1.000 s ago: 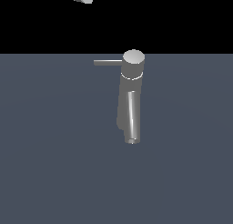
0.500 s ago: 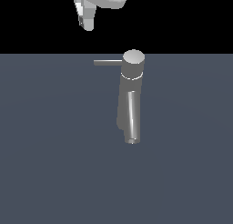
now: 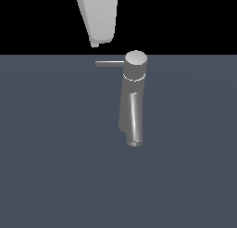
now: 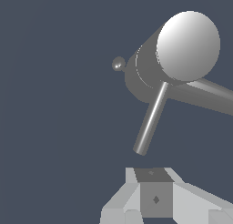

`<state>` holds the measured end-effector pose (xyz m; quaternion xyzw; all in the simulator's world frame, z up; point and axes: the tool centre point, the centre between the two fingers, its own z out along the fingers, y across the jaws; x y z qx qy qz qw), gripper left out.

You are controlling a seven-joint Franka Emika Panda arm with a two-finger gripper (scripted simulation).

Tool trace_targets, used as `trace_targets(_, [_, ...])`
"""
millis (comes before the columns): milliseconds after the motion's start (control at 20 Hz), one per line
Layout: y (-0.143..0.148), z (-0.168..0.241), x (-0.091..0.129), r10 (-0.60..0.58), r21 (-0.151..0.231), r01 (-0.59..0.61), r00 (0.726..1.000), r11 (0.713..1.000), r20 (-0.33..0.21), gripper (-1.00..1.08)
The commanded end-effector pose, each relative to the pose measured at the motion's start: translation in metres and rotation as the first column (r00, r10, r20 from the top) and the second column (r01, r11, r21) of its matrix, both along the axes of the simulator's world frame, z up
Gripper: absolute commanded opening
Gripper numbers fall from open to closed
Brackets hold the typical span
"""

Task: Turn on the faucet by rotating a designated handle.

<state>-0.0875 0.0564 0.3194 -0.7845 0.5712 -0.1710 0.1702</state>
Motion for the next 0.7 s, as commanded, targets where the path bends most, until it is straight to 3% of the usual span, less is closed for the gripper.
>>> trace_targets(0, [-0.002,-0.006,0.011,-0.061,0.020,0.061,0.998,0.998,0.020,-1.00])
trace_targets(650, [-0.013,-0.023,0.049,-0.272,0.088,0.265,0.959,0.960,0.075,-1.00])
